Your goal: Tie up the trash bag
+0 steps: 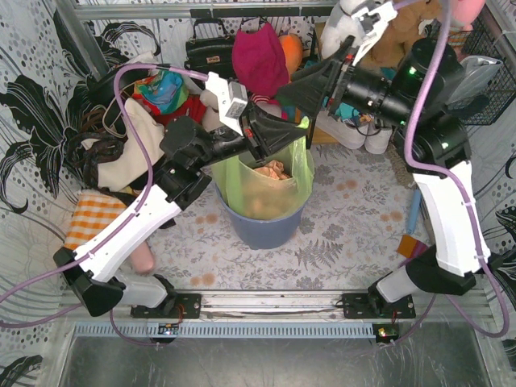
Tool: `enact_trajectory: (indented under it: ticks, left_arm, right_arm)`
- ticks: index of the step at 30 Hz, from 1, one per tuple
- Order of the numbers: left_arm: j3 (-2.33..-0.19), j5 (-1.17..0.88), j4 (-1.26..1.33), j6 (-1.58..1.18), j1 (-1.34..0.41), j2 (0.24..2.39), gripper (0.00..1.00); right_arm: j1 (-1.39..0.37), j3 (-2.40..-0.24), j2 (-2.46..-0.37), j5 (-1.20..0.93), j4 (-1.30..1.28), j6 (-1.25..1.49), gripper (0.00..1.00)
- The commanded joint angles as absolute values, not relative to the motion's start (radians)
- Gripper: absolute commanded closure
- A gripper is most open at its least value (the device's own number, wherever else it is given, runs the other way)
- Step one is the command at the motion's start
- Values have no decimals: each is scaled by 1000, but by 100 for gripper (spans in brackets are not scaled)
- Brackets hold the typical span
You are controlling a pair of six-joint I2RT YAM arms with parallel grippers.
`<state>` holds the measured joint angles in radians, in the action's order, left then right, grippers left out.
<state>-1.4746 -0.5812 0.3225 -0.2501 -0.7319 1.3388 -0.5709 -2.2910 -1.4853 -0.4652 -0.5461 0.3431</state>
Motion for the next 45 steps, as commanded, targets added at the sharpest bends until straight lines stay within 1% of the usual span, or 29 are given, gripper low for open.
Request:
enact_trajectory:
  ticks: [1,5,9,17,22,30,36,40,44,45]
  left_arm:
    - [-1461,-666,369,-251,-726,1296,100]
    - [-1451,-707,365,-266,-728,1286,100]
    - [-1441,-740,351,-266,-728,1269,100]
    - [-1408,-791,333,-265,-727,1235,100]
    - [-1407,-800,327,-267,-728,1240,100]
    - [-1423,-817,311,-268,-728,1251,100]
    - [-1424,-819,295,-262,-728,1251,100]
    - [-1425,-815,289,-257,-729,1245,100]
    - [-1428,-810,274,-248,-727,1243,100]
    - [-1428,-807,273,-247,-726,1243,100]
  right_arm:
    - [-571,-2324,-1541,-700,-390,254,40]
    - [-572,-2334,-1581,-833,-308,232,37]
    - [-571,-2355,-1637,-954,-224,266,37]
    - [-578,-2361,-1720,-1076,-106,335,37]
    - [-596,-2340,-1721,-1070,-95,293,35]
    - [-607,-2369,-1768,-1074,-87,289,42]
    - [-615,-2411,-1815,-1078,-84,298,43]
    - [-615,-2453,-1846,-1094,-80,316,50]
    - [-615,-2447,-1844,-1095,-64,327,51]
    - [-616,-2444,-1842,-1087,-63,329,52]
